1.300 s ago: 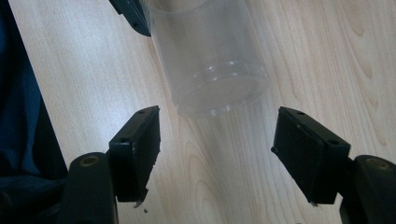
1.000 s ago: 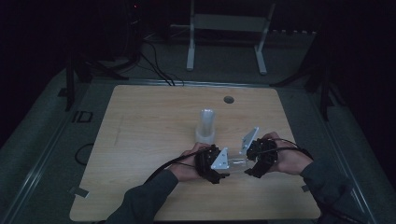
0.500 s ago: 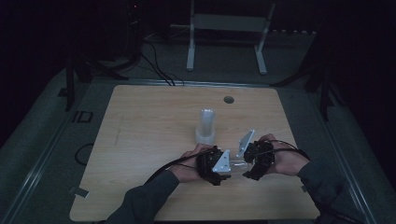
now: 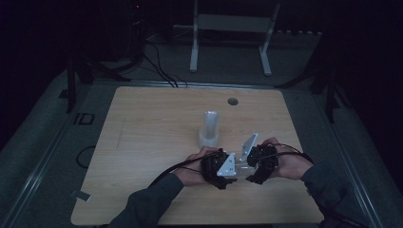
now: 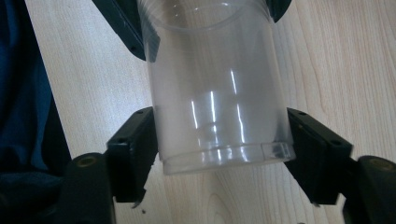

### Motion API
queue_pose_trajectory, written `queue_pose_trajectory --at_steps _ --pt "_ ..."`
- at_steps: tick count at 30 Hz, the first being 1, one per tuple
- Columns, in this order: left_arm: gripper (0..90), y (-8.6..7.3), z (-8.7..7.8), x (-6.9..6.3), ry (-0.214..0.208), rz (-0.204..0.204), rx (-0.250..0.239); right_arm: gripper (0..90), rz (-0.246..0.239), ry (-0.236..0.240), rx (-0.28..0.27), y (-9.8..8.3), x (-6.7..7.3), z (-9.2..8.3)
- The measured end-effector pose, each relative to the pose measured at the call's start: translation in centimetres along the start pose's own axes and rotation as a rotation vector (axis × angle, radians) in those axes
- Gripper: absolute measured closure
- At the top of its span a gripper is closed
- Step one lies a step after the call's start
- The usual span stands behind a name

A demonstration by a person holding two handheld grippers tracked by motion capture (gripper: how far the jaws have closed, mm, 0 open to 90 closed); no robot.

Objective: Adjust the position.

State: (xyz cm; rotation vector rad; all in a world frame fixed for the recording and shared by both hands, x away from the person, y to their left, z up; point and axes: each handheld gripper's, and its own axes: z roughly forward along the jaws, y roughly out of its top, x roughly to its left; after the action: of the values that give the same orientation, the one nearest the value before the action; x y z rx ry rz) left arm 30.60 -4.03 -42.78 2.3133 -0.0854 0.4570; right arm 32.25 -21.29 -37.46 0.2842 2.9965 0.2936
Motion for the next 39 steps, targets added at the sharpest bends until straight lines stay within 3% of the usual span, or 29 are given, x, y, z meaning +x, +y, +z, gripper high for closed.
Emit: queue_pose_trajectory --at_steps 10,26,32,39 --pt "29.6 0.1 0.1 0.0 -0.003 0.004 0.003 38.3 -0.004 0.01 -0.004 -0.2 0.0 0.0" --pt "22.5 0.3 0.0 -0.3 -0.012 -0.028 0.014 41.3 -0.015 0.017 -0.012 -0.5 -0.1 0.0" --pt "20.8 0.2 -0.2 0.1 -0.025 -0.063 -0.003 41.2 0.002 0.015 -0.018 -1.1 -0.1 0.2" --pt "22.3 -0.3 -1.1 0.8 -0.011 -0.116 -0.031 41.2 0.03 0.004 -0.017 -1.8 -0.3 0.3"
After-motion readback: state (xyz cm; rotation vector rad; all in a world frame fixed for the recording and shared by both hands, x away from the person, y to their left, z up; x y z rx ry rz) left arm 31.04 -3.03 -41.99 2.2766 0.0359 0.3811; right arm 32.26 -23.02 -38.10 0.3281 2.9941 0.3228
